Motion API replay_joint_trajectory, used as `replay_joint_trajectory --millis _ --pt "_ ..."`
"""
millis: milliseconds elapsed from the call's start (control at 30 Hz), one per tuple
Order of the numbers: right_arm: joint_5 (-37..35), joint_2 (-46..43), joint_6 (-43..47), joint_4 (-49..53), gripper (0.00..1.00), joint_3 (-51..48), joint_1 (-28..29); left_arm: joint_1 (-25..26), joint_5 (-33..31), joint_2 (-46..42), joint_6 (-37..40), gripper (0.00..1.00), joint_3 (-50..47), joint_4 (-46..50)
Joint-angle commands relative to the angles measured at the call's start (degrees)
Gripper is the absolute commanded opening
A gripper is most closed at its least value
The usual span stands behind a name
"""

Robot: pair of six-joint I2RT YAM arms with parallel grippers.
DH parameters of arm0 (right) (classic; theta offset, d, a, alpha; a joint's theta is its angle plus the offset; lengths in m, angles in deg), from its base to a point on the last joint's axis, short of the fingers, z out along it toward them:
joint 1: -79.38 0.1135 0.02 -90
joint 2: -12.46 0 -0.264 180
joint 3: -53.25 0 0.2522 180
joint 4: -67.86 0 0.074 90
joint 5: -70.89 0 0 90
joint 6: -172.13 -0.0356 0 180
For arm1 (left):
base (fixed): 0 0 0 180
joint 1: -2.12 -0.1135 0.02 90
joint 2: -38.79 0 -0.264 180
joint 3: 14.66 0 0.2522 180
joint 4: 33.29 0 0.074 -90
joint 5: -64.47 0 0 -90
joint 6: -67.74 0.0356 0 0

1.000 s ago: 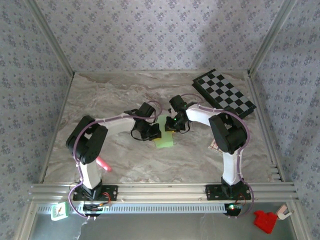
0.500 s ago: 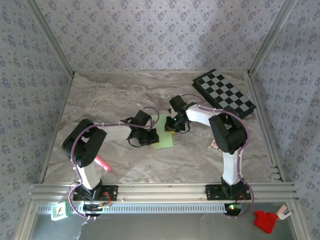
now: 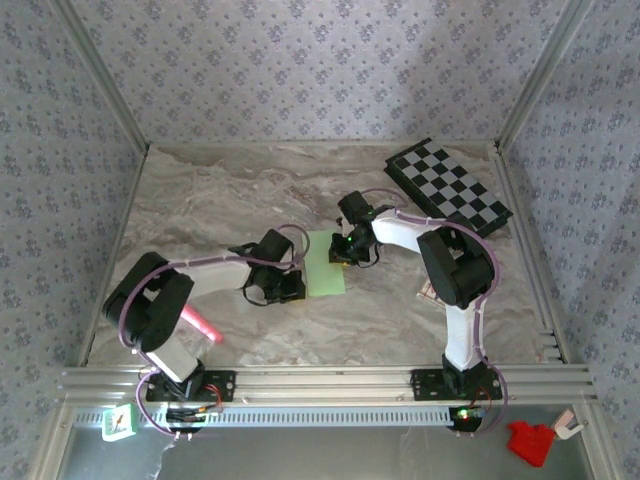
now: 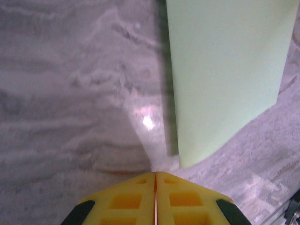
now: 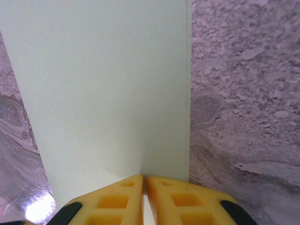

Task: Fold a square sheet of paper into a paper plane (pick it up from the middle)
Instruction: First fold the square sheet of paper in half at the center of the table.

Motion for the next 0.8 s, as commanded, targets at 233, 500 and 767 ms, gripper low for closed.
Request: replay_joint_trajectory --millis 233,500,767 --pt "-9.74 9.19 -1.41 7.24 0.16 -5.78 0.71 0.08 1.03 1.78 -3.78 0.09 7.08 -5.49" --pt "-9.66 8.86 -1.56 7.29 0.16 -5.94 0.66 0.86 2.8 8.96 -2.37 0.09 8.69 -2.59" --pt "-9.68 9.23 -1.76 6.96 0.16 -6.09 0.32 0.99 0.58 8.95 3.25 0.09 2.57 4.22"
